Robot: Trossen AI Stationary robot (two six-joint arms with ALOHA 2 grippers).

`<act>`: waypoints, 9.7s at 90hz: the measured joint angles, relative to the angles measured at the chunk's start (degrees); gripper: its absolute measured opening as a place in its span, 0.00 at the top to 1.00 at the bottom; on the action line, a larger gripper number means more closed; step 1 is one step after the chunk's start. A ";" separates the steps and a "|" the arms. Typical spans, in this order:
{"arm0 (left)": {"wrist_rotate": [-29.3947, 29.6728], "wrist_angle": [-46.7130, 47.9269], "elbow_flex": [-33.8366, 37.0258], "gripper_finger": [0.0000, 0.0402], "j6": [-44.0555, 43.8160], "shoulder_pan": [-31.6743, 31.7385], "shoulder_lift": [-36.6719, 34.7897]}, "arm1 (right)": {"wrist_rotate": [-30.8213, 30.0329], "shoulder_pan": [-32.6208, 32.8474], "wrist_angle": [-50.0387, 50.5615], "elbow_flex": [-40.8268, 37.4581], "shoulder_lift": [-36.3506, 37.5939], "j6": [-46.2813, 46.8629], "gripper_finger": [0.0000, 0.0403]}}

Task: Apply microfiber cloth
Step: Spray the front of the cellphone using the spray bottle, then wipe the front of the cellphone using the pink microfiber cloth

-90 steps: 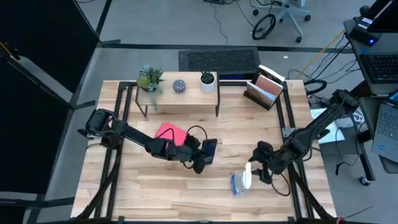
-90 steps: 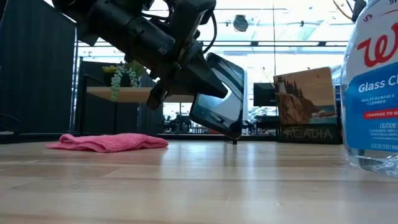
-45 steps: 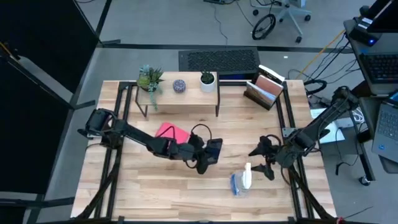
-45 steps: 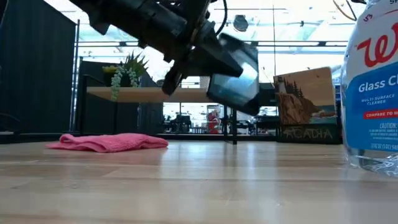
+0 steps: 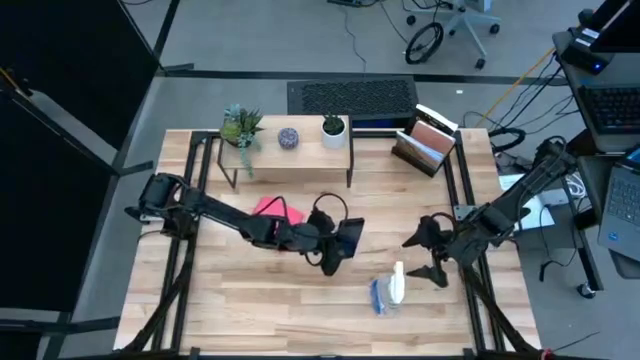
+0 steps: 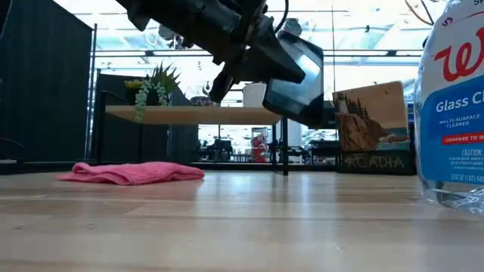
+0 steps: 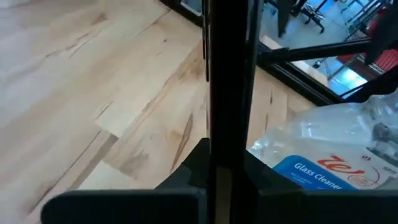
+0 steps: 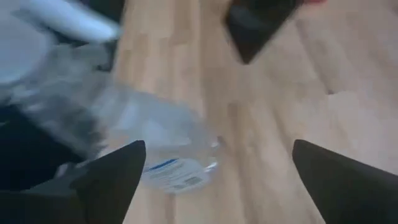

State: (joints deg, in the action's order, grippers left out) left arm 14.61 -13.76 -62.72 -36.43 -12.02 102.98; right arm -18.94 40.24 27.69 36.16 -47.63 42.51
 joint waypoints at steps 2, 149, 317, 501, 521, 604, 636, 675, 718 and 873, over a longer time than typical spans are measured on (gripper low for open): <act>0.00 -0.04 -0.29 0.98 0.36 0.07 0.00 | 0.06 0.01 -0.45 0.00 0.01 0.10 0.02; -1.07 -2.08 -5.06 0.96 2.75 2.41 0.00 | -45.37 22.46 -37.71 0.02 -20.34 -20.69 0.03; -14.97 -14.24 -18.86 0.96 26.88 6.26 12.50 | -42.15 17.51 -45.21 0.04 -24.71 -25.22 0.31; -6.58 7.23 -18.75 0.96 29.31 6.55 4.07 | -33.39 16.51 -26.22 0.00 -12.29 -23.21 0.16; -6.58 7.23 -18.75 0.96 29.27 6.55 4.09 | -36.81 16.47 -26.30 0.00 -12.29 -21.05 0.16; -2.47 34.78 -18.84 0.96 20.56 3.39 -3.85 | -24.39 25.08 -15.73 0.00 4.75 -7.40 0.16; -11.17 37.02 -7.12 0.96 -9.26 -3.89 -3.37 | -24.64 24.96 -15.72 0.00 5.73 -4.47 0.16; -13.09 18.88 -0.83 0.95 -25.40 -7.36 4.70 | -24.59 23.50 -15.81 0.00 5.22 -2.22 0.16; -12.85 20.68 -0.53 0.74 -22.82 -4.80 5.29 | -24.55 23.50 -12.16 0.00 3.97 -2.87 0.16; -10.91 30.58 -0.64 0.59 -2.05 -5.10 2.49 | 17.40 -28.18 11.58 34.42 -45.30 -17.49 0.17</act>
State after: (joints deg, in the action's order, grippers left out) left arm 3.70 16.82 -63.35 -38.48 -17.12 105.47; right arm -1.54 12.06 39.27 70.59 -92.93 25.02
